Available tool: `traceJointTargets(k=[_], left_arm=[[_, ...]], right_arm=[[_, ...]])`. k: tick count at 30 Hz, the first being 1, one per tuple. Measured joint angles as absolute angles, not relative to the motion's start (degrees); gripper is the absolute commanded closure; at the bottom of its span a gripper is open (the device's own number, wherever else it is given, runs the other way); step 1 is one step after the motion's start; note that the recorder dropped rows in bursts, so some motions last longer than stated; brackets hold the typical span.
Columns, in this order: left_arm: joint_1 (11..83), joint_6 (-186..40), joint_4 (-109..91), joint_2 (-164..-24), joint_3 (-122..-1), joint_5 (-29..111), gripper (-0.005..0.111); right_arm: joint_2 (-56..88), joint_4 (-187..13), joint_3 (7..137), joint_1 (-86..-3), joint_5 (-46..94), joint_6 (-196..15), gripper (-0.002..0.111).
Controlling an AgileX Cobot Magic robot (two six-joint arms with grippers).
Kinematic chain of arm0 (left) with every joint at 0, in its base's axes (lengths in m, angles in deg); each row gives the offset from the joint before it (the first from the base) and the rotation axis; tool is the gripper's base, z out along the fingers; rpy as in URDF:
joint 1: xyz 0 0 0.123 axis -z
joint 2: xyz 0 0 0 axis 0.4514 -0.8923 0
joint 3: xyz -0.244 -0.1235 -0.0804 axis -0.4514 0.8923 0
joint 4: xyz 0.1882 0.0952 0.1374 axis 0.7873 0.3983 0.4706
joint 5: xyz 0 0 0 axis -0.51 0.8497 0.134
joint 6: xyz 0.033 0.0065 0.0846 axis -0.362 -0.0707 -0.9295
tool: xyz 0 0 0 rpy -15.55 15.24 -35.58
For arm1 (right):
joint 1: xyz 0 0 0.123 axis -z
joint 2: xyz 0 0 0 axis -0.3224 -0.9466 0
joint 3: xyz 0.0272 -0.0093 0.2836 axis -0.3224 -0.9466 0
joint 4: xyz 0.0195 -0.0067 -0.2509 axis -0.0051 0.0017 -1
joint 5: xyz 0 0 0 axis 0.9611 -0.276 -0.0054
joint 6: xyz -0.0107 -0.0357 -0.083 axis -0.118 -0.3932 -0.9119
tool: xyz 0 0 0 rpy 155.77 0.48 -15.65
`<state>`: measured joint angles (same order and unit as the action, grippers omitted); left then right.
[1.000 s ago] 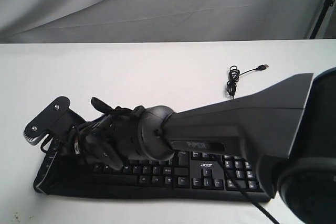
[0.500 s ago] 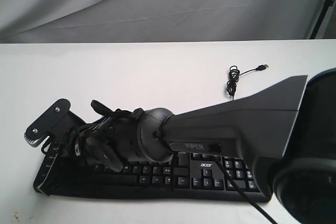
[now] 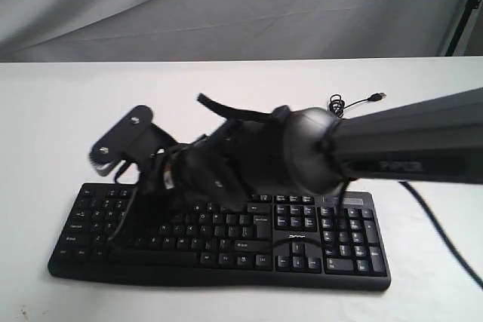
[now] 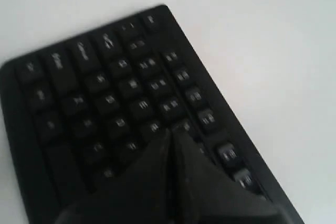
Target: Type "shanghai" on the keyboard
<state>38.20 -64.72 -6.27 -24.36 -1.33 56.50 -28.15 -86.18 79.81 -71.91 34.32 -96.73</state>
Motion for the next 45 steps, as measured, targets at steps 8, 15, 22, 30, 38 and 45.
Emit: traceJointTargets(k=[8, 15, 22, 30, 38, 45], left_arm=[[38.2, -64.7, -6.3, -24.4, -1.3, 56.5, 0.107], [38.2, -64.7, -6.3, -24.4, -1.3, 56.5, 0.107], [38.2, -64.7, -6.3, -24.4, -1.3, 56.5, 0.107], [38.2, -64.7, -6.3, -24.4, -1.3, 56.5, 0.107], [38.2, -64.7, -6.3, -24.4, -1.3, 56.5, 0.107], [38.2, -64.7, -6.3, -24.4, -1.3, 56.5, 0.107]], right_arm=[[-25.6, -84.5, 68.0, -69.2, 26.0, -96.7, 0.108], [-25.8, -84.3, 67.6, -68.8, 23.9, -96.9, 0.108], [-25.8, -84.3, 67.6, -68.2, 23.9, -96.9, 0.108], [-25.9, -84.3, 67.6, -68.2, 23.9, -96.9, 0.108], [-28.2, -83.9, 67.5, -68.2, 22.1, -96.9, 0.108], [-27.6, -83.9, 67.5, -68.2, 22.2, -96.9, 0.108]])
